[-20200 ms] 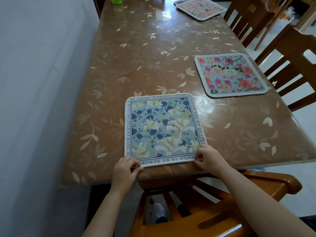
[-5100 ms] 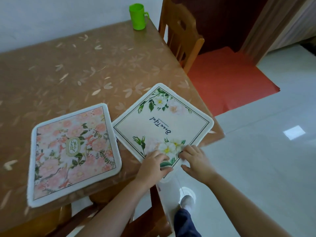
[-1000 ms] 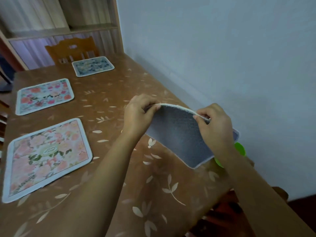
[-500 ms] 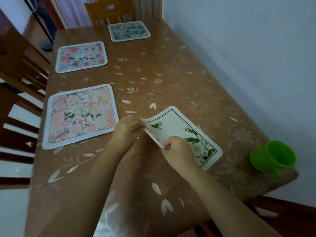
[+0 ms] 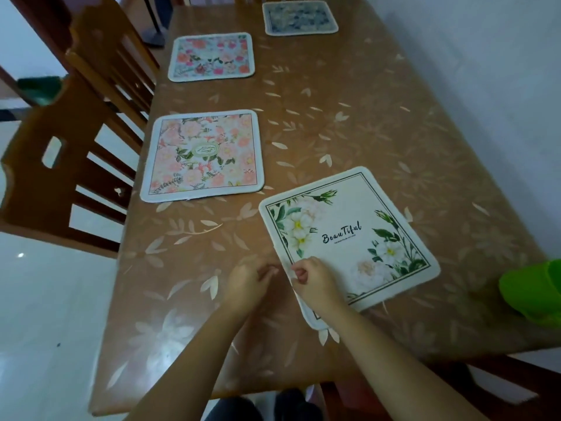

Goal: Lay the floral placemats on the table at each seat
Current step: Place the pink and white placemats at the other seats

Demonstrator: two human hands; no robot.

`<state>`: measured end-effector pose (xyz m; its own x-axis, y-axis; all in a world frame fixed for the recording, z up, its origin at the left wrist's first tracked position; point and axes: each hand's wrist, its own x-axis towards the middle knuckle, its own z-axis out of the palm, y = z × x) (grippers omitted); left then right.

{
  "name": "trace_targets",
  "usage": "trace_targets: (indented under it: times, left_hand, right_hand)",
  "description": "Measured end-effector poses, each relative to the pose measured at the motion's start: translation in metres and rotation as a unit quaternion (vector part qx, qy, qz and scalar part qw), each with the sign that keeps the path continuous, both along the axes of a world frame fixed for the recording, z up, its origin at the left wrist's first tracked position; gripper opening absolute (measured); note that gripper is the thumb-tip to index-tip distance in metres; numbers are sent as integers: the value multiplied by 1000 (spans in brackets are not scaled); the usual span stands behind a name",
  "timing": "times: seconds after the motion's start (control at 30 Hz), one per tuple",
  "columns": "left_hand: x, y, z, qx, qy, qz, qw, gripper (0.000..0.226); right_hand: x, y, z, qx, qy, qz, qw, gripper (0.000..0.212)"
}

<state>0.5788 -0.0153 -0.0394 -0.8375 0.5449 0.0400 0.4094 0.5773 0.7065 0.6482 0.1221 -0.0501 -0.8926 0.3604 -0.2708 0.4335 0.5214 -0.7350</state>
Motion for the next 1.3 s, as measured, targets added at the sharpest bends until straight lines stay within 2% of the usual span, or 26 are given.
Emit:
trace_targets:
  times: [0.1, 0.33, 0.53, 0.8, 0.97, 1.13, 1.3]
  left_hand:
    - [15, 1, -5, -13, 3, -16, 1000, 16]
    - [56, 25, -9, -9, 50, -146, 988, 17]
    - [85, 45, -20, -45, 44, -165, 984, 20]
    - [99, 63, -39, -128, 23, -117, 985, 31]
    - [105, 65, -42, -109, 28, -81, 990, 27]
    - [114, 66, -40, -115, 50, -67, 990, 20]
    - [121, 72, -36, -127, 53, -38, 990, 17]
  right_hand:
    - [20, 11, 6, 30, -13, 25, 999, 23]
    - [78, 55, 27, 120, -17, 15, 993, 25]
    - [111, 99, 20, 191, -38, 55, 979, 24]
    - [115, 158, 5, 275, -47, 173, 944, 35]
    - [111, 178, -3, 298, -10, 211, 931, 28]
    - [108, 177, -3, 357, 1, 258, 898, 23]
    - [111, 176, -1, 341, 11, 254, 905, 20]
